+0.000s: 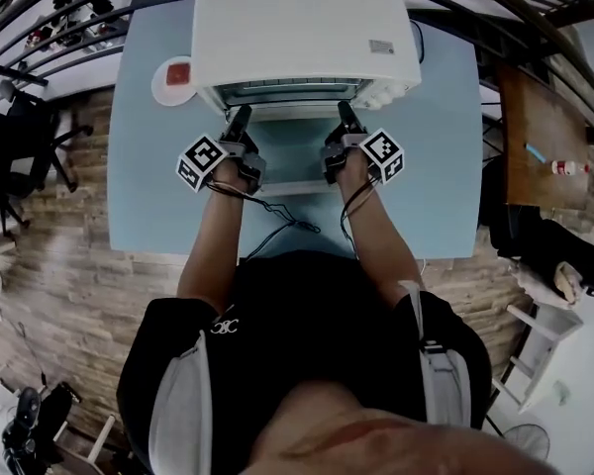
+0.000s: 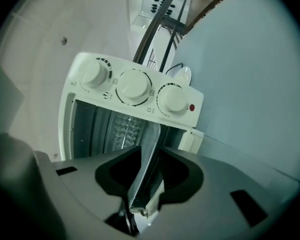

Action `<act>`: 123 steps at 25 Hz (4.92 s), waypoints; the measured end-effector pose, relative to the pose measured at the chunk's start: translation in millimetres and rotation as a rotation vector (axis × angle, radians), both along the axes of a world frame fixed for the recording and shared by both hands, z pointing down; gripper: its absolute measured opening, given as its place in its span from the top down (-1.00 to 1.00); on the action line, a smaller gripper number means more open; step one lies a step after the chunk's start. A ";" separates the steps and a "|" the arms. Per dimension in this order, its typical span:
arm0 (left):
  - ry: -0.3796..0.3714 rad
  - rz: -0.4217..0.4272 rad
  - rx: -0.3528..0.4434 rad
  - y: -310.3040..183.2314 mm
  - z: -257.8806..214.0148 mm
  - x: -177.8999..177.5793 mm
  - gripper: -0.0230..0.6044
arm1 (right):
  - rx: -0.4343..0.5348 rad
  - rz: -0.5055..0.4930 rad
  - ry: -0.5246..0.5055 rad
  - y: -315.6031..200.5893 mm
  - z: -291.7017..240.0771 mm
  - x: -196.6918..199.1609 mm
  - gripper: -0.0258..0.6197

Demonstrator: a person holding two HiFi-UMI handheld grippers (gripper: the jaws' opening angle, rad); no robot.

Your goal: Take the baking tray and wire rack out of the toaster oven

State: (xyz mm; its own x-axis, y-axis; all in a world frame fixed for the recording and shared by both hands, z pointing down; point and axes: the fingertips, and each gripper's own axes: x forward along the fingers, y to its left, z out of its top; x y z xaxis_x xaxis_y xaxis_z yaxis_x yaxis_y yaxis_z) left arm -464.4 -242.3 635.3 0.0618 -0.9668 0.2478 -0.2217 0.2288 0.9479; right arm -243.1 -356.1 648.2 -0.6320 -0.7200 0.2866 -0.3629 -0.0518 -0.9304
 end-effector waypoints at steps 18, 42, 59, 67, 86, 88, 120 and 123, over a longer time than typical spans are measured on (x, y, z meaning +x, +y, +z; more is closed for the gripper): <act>0.233 -0.079 0.016 -29.5 41.7 -24.6 0.63 | -0.095 0.136 -0.157 -35.5 23.4 -4.8 0.80; 0.335 -0.101 0.042 24.5 39.9 9.9 0.81 | -0.116 0.093 -0.212 19.4 21.7 32.7 0.82; 0.253 -0.142 0.094 80.0 21.7 39.9 0.84 | -0.048 -0.063 -0.231 71.2 5.6 60.0 0.86; 0.213 -0.155 0.134 103.7 10.0 51.5 0.85 | -0.004 -0.124 -0.258 88.9 -4.7 68.0 0.87; -0.053 -0.100 0.101 160.3 -9.8 88.0 0.80 | 0.155 -0.282 -0.171 130.9 -28.6 89.6 0.85; -0.092 -0.094 0.123 167.2 -16.5 90.9 0.80 | 0.170 -0.294 -0.180 137.3 -29.4 92.0 0.85; -0.195 0.257 0.159 98.7 -29.1 281.6 0.77 | 0.250 -0.024 -0.144 125.5 -32.2 308.5 0.83; -0.192 0.318 0.153 83.9 -23.0 309.6 0.77 | 0.244 0.034 -0.130 123.5 -26.3 340.6 0.83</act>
State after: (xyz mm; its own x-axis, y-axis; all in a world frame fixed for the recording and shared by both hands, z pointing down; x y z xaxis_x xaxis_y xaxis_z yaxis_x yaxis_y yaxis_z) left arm -154.8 -158.5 612.3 0.3307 -0.9335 0.1386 -0.4348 -0.0203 0.9003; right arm 97.5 -232.6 621.9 -0.6268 -0.7790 0.0203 -0.2417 0.1695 -0.9554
